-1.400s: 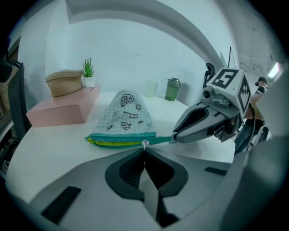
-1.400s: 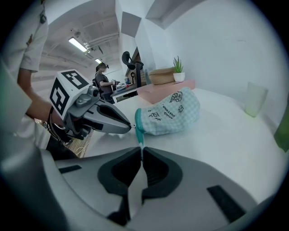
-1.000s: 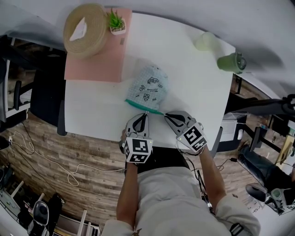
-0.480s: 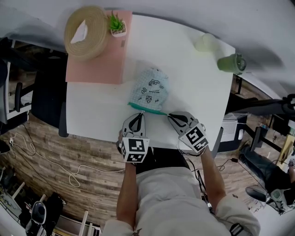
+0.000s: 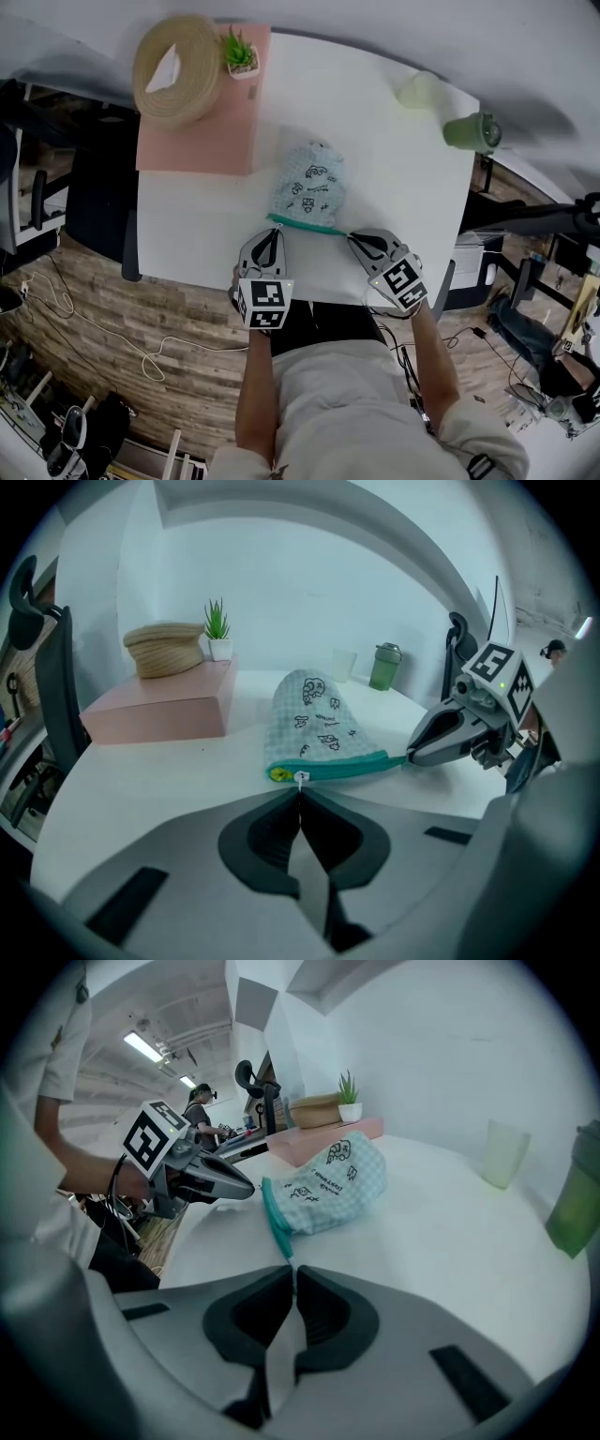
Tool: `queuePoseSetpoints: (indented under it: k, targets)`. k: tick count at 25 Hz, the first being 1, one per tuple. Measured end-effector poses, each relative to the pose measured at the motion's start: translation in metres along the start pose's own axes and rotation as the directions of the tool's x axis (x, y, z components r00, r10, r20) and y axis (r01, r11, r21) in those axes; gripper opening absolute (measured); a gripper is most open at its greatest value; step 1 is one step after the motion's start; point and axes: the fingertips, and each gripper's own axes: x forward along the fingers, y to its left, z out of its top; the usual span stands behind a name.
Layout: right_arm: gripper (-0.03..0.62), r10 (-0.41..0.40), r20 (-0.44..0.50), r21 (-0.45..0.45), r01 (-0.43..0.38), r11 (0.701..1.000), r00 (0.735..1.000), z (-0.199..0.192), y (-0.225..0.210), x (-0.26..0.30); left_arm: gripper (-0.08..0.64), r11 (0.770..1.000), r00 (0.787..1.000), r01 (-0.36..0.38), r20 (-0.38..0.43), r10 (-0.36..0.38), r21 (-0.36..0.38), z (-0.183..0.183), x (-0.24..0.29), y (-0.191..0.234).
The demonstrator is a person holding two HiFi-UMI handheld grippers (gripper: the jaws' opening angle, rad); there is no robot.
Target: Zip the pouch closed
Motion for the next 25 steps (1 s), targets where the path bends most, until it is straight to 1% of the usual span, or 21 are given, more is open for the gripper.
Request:
queuePoseSetpoints:
  k: [8, 15, 17, 20, 22, 25]
  targets:
    - [0.017, -0.01, 0.004, 0.014, 0.01, 1.0, 1.0, 0.0001, -0.0033, 0.001, -0.002, 1.0, 1.0, -0.012, -0.007, 0.012, -0.001, -0.0023, 0.0015, 0.0123]
    - [0.023, -0.048, 0.0, 0.005, 0.048, 0.999, 0.999, -0.0005, -0.0044, 0.0045, 0.0, 1.0, 1.0, 0.022, -0.001, -0.022, -0.006, -0.0079, 0.0061, 0.0098]
    - [0.028, -0.06, 0.001, -0.004, 0.06, 0.998, 0.998, -0.0009, -0.0046, 0.0053, 0.0, 1.0, 1.0, 0.022, -0.002, -0.022, -0.001, -0.0089, 0.0066, 0.0092]
    - [0.052, -0.071, -0.006, -0.01, 0.07, 0.997, 0.997, -0.0031, -0.0034, 0.007, 0.003, 1.0, 1.0, 0.022, 0.007, -0.022, 0.005, -0.0089, 0.0064, 0.0085]
    - [0.081, -0.072, -0.008, -0.013, 0.072, 0.997, 0.997, -0.0038, -0.0014, 0.0077, 0.018, 0.999, 0.999, 0.031, 0.021, -0.031, 0.005, -0.0075, 0.0057, 0.0068]
    - [0.107, -0.086, 0.012, -0.018, 0.086, 0.996, 0.996, 0.0, 0.0007, 0.0065, 0.064, 0.999, 0.999, 0.032, 0.038, -0.032, 0.005, -0.0043, 0.0031, 0.0064]
